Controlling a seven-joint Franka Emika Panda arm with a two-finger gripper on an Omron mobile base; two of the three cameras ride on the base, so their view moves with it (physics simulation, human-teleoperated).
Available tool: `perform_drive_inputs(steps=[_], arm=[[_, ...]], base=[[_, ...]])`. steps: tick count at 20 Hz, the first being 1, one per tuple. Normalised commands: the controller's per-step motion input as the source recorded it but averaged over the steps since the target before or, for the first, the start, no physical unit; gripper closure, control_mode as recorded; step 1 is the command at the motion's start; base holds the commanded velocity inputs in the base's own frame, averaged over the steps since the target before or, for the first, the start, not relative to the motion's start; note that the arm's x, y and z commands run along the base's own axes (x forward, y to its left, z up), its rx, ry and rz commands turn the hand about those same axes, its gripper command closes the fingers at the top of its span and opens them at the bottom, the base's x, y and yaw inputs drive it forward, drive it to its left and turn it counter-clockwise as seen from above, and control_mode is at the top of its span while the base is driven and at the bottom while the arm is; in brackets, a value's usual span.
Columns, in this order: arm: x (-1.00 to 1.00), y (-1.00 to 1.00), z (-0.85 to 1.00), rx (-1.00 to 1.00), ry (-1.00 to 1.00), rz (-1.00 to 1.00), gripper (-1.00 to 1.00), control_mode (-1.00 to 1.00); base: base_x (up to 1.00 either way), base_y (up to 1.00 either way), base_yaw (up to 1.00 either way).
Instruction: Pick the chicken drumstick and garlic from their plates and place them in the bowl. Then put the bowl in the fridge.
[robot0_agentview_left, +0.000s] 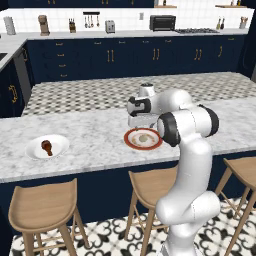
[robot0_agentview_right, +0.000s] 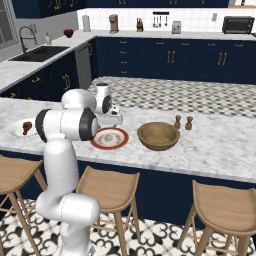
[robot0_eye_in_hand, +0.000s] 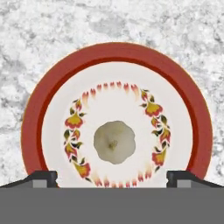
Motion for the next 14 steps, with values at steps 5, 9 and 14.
perform_drive_inputs(steps=[5, 9, 14], arm=[[0.18, 0.0, -0.55, 0.0, 0.01, 0.0, -1.0, -1.0], [-0.32, 0.0, -0.22, 0.0, 0.04, 0.0, -1.0, -1.0], [-0.08, 0.0, -0.11, 0.0, 0.05, 0.0, -1.0, -1.0]], base=[[0.0, 0.0, 0.0], [0.0, 0.0, 0.0], [0.0, 0.0, 0.0]])
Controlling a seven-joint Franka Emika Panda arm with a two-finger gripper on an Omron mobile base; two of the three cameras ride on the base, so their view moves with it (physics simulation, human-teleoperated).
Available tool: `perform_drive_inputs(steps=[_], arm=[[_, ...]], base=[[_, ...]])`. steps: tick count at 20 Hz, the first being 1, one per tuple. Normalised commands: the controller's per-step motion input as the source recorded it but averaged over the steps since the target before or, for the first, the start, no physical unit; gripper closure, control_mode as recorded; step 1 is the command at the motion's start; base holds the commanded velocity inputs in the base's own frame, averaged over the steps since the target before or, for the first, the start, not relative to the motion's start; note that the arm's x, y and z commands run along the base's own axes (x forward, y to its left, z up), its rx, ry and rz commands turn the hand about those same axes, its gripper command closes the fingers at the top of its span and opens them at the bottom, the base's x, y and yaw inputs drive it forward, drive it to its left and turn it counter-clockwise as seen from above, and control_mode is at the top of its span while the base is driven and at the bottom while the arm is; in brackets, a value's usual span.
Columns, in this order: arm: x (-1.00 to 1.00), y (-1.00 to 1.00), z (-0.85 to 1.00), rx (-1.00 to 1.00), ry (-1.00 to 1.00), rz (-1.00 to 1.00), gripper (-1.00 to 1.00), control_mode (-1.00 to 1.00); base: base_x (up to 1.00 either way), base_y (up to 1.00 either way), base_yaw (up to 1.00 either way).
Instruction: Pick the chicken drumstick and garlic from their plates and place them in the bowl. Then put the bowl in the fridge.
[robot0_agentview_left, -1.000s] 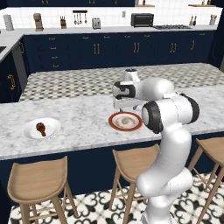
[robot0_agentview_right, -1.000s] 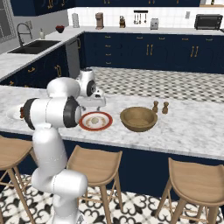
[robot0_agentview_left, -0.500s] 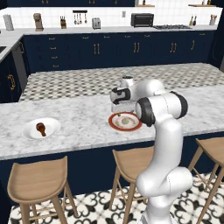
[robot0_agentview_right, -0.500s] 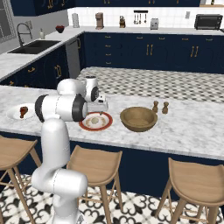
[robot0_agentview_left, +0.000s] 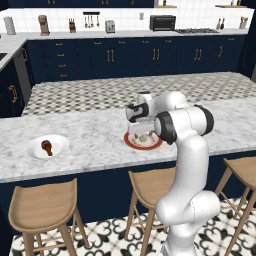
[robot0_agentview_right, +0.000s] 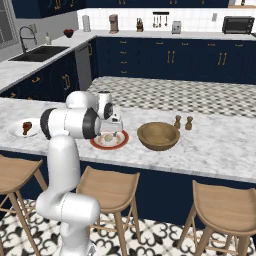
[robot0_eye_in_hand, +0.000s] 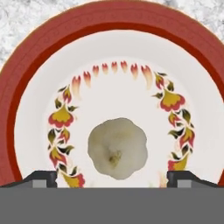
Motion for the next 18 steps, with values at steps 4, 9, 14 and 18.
perform_drive_inputs(steps=[4, 9, 14, 18], arm=[[0.08, 0.0, -0.29, 0.0, 0.04, 0.0, -1.0, -1.0], [0.17, 0.0, -0.34, 0.0, 0.0, 0.0, -1.0, -1.0], [0.06, 0.0, -0.13, 0.0, 0.0, 0.0, -1.0, -1.0], [0.0, -0.01, -0.05, 0.0, 0.0, 0.0, 1.0, -1.0]], base=[[0.0, 0.0, 0.0], [0.0, 0.0, 0.0], [0.0, 0.0, 0.0], [0.0, 0.0, 0.0]])
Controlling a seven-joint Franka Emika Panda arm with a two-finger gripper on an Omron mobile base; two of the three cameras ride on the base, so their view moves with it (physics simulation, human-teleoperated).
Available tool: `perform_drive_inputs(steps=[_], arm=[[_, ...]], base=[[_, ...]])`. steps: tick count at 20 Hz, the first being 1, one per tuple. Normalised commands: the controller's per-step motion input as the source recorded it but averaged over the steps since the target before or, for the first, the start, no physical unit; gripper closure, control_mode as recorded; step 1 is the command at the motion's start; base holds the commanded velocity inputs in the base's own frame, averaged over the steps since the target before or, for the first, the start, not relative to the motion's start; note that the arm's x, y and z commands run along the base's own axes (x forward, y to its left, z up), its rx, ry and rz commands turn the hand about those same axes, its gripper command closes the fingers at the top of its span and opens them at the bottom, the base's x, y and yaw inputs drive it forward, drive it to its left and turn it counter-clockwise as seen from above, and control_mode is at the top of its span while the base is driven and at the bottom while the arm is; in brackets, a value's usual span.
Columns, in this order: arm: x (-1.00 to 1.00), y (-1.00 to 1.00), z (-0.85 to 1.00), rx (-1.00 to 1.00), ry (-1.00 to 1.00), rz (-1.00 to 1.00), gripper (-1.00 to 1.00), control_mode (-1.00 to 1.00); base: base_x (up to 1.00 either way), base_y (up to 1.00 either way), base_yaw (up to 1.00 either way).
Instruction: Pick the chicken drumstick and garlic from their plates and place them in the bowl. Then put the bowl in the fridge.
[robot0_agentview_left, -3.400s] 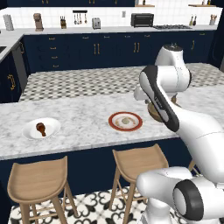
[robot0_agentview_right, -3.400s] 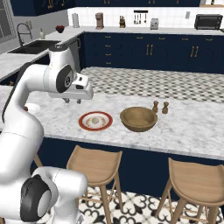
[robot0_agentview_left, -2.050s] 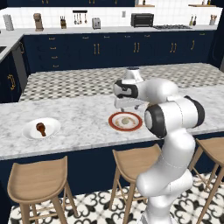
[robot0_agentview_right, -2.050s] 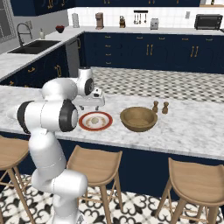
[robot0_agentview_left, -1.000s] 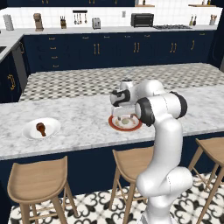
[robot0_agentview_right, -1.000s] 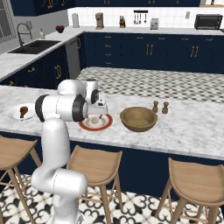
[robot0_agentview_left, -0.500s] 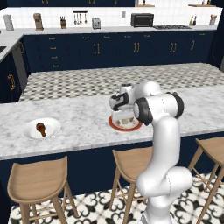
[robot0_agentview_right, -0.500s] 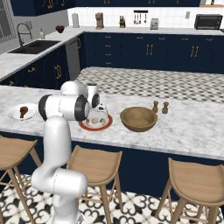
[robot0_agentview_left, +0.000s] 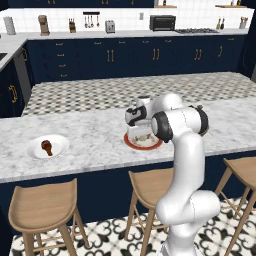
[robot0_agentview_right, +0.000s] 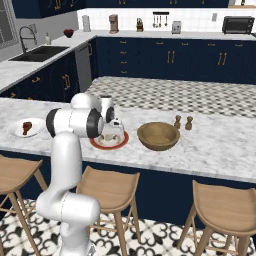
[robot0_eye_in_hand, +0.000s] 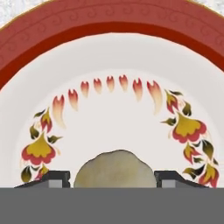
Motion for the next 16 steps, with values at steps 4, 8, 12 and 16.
perform_drive_inputs(steps=[4, 8, 12, 16], arm=[[-0.05, -0.11, 0.0, 0.0, 0.0, 0.0, 1.0, -1.0], [-0.4, -0.24, 0.43, 0.0, -0.06, 0.0, 1.0, -1.0], [-0.43, -0.17, 0.96, -0.03, -0.06, 0.0, 1.0, -1.0], [-0.11, -0.46, 0.99, -0.03, -0.01, 0.0, 1.0, -1.0]], base=[[0.0, 0.0, 0.0], [0.0, 0.0, 0.0], [0.0, 0.0, 0.0], [0.0, 0.0, 0.0]])
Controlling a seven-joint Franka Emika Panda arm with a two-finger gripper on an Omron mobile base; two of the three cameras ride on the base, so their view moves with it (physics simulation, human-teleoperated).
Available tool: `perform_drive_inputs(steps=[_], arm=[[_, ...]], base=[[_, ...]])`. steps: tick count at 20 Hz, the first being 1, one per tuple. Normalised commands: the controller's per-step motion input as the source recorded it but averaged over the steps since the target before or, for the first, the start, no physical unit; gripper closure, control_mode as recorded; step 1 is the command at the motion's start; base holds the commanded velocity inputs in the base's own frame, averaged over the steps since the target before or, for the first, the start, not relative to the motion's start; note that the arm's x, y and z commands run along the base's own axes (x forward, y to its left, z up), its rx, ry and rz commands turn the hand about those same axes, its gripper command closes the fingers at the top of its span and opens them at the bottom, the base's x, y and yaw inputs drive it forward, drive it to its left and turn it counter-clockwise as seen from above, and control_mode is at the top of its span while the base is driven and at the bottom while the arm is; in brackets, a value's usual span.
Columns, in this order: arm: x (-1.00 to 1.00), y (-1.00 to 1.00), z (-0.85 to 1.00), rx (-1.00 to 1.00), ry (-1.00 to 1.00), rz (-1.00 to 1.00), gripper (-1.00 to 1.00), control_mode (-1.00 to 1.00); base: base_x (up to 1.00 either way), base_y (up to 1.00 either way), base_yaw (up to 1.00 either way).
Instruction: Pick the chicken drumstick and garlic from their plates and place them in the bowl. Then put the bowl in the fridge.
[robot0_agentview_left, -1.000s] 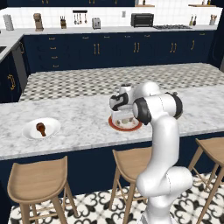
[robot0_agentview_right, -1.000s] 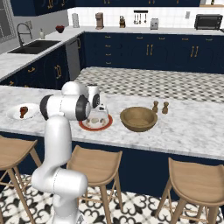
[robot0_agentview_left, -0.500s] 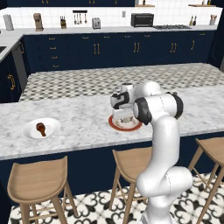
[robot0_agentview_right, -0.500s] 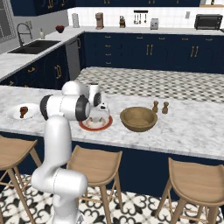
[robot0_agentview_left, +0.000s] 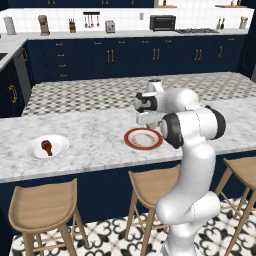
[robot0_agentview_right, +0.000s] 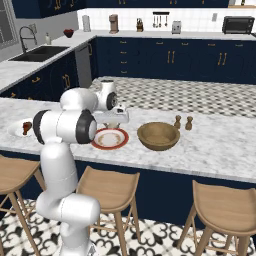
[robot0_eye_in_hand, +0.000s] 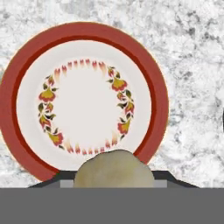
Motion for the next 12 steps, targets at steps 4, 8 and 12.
perform_drive_inputs(steps=[4, 8, 12], arm=[[0.0, -0.94, 0.55, 0.0, -0.03, -0.05, 1.0, -1.0], [0.21, -1.0, 0.0, 0.01, 0.01, -0.03, 1.0, -1.0], [0.13, -1.0, 0.0, 0.02, 0.02, -0.04, 1.0, -1.0]], base=[[0.0, 0.0, 0.0], [0.0, 0.0, 0.0], [0.0, 0.0, 0.0]])
